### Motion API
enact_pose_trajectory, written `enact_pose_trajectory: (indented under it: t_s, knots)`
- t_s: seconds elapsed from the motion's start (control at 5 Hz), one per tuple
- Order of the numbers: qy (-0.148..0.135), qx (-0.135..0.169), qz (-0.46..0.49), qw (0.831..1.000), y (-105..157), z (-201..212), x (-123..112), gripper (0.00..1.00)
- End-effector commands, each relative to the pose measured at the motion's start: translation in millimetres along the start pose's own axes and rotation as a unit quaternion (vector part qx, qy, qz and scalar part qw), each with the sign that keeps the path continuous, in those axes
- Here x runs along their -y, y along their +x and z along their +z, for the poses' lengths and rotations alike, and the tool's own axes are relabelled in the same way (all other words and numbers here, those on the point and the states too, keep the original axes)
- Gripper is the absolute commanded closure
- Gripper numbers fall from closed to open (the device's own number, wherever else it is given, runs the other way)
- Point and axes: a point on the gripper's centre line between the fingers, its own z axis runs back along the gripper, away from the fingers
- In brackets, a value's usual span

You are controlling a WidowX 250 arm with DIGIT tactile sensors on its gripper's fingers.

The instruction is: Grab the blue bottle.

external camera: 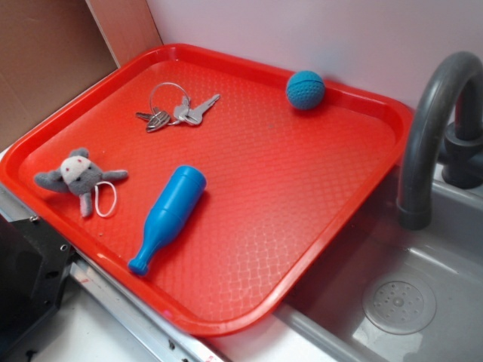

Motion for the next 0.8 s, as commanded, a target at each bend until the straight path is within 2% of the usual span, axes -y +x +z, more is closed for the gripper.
enact_pose_trajectory:
  t_s: [0.0,0.2,0.4,0.6]
  knots:
    - [0.000,0.000,0.000,1.000,0.0,0.0,0.0,0.00]
    - [0.034,0.012,0.061,0.997,3.0,-15.4,29.5,0.00]
    - [0.015,0.053,0.106,0.993,9.0,-32.4,47.2,0.00]
    - [0.012,0.073,0.127,0.989,15.0,-58.3,52.3,0.00]
